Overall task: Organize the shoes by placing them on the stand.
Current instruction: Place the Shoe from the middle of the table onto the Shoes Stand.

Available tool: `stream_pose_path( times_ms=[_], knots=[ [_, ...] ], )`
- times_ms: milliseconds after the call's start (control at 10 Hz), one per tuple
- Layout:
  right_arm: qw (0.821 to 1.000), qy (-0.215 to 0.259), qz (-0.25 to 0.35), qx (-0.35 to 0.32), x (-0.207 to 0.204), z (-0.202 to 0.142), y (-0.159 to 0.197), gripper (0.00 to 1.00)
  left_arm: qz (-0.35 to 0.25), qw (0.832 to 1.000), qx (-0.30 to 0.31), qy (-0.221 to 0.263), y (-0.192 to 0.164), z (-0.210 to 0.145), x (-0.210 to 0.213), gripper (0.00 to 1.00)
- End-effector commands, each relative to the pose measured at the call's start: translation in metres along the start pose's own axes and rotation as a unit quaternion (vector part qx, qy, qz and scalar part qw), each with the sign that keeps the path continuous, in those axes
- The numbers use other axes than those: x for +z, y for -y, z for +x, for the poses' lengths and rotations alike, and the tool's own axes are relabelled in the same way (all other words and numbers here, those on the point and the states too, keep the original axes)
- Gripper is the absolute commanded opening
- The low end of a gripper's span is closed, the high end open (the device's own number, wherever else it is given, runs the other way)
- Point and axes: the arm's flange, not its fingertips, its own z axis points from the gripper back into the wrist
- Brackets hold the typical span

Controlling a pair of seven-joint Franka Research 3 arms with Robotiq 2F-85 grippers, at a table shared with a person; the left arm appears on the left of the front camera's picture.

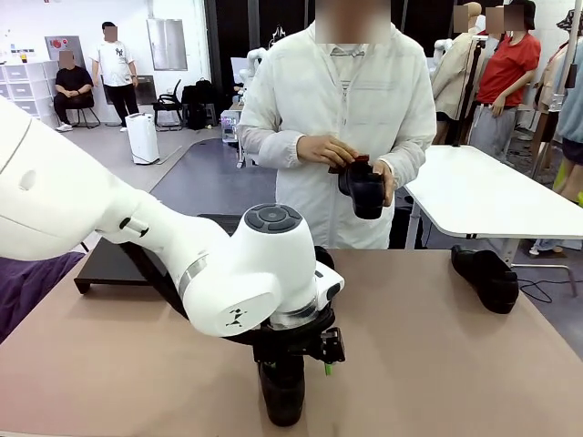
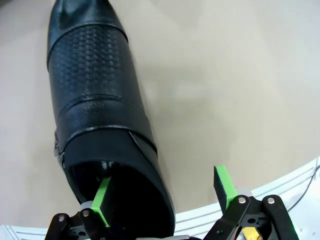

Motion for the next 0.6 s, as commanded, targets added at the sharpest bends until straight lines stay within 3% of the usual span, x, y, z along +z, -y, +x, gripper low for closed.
stream_pose_path(
  times_ms=[0,100,500],
  knots=[
    [1.000,-0.002,0.001,0.006,0.0032,-0.0009,0.0006,1.00,0.031,0.999,0.017,0.020,0.0128,0.0031,-0.0046,0.41],
    [1.000,-0.002,0.001,0.006,0.0032,-0.0009,0.0006,1.00,0.038,0.999,0.019,0.018,0.0130,0.0027,-0.0045,0.00],
    [1.000,-0.002,0.001,0.006,0.0032,-0.0009,0.0006,1.00,0.045,0.999,0.013,0.000,0.0129,0.0028,-0.0019,0.00]
  ],
)
